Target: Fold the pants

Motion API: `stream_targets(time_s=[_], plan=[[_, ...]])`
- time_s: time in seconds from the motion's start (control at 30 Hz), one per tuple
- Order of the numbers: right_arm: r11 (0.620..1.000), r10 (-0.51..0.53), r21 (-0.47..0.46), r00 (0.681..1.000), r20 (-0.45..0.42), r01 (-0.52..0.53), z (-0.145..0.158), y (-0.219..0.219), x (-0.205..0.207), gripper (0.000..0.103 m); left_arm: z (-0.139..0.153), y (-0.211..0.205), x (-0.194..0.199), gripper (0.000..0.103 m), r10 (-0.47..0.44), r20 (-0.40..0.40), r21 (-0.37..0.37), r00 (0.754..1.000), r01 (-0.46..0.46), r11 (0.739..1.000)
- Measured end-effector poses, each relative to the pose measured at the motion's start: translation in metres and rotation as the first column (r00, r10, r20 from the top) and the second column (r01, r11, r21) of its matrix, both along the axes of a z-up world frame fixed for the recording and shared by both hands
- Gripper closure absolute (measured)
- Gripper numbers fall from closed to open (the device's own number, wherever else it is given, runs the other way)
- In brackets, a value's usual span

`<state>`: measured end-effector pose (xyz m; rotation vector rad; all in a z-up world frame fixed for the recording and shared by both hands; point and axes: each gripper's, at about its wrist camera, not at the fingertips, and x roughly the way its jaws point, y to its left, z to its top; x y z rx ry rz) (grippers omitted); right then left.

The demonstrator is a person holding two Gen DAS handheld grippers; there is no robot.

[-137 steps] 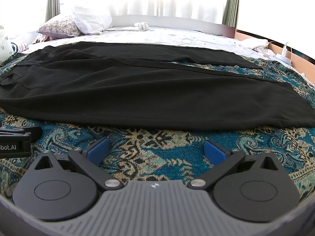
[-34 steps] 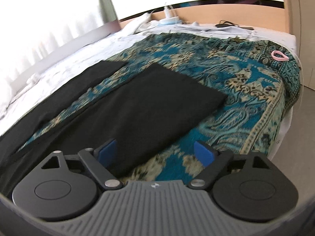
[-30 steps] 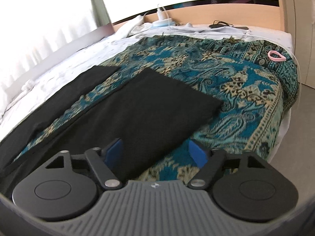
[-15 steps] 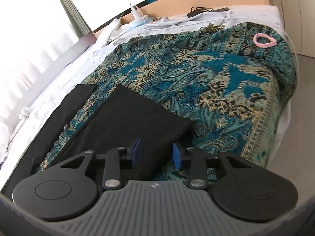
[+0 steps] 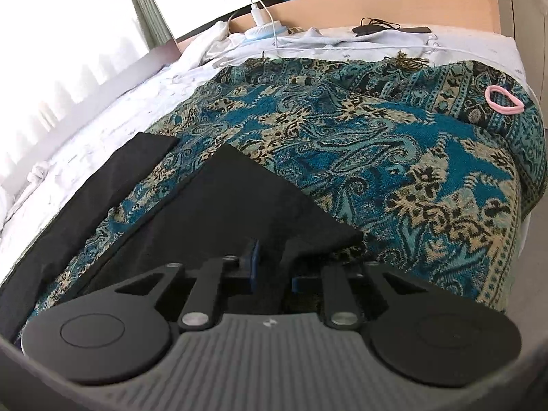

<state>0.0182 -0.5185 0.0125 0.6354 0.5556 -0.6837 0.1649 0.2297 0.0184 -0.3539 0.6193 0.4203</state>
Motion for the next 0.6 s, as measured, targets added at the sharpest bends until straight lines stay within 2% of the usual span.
stream_targets(time_s=[0.07, 0.13, 0.17, 0.27, 0.4, 0.5, 0.6], plan=[[1.0, 0.0, -0.009, 1.0, -0.007, 0.0, -0.001, 0.0, 0.002, 0.085, -0.002, -0.003, 0.005, 0.045, -0.012, 0.007, -0.009, 1.0, 0.012, 1.0], [1.0, -0.007, -0.024, 1.0, -0.024, 0.006, 0.001, 0.002, 0.004, 0.09, 0.0, -0.011, 0.009, 0.076, 0.009, -0.027, 0.057, 1.0, -0.008, 0.998], [0.999, -0.012, -0.034, 0.999, -0.035, 0.011, 0.003, 0.003, 0.005, 0.095, 0.002, -0.013, 0.01, 0.097, 0.025, -0.039, 0.09, 0.999, -0.022, 0.996], [0.996, -0.03, -0.085, 0.998, -0.059, 0.025, 0.013, 0.006, 0.005, 0.098, 0.016, -0.013, 0.0, 0.098, 0.046, -0.001, 0.1, 0.999, -0.046, 0.994], [0.986, -0.061, -0.157, 0.997, -0.053, 0.052, 0.032, 0.007, -0.005, 0.098, 0.042, -0.014, -0.019, 0.097, 0.04, 0.047, 0.153, 0.998, -0.047, 0.987], [0.978, -0.06, -0.205, 0.996, -0.064, 0.046, 0.044, 0.008, -0.012, 0.098, 0.061, -0.016, -0.031, 0.097, 0.023, 0.047, 0.192, 0.999, -0.031, 0.981], [0.974, -0.059, -0.221, 0.997, -0.053, 0.046, 0.053, 0.008, -0.023, 0.098, 0.073, -0.018, -0.046, 0.097, 0.012, 0.037, 0.197, 0.999, -0.019, 0.98]])
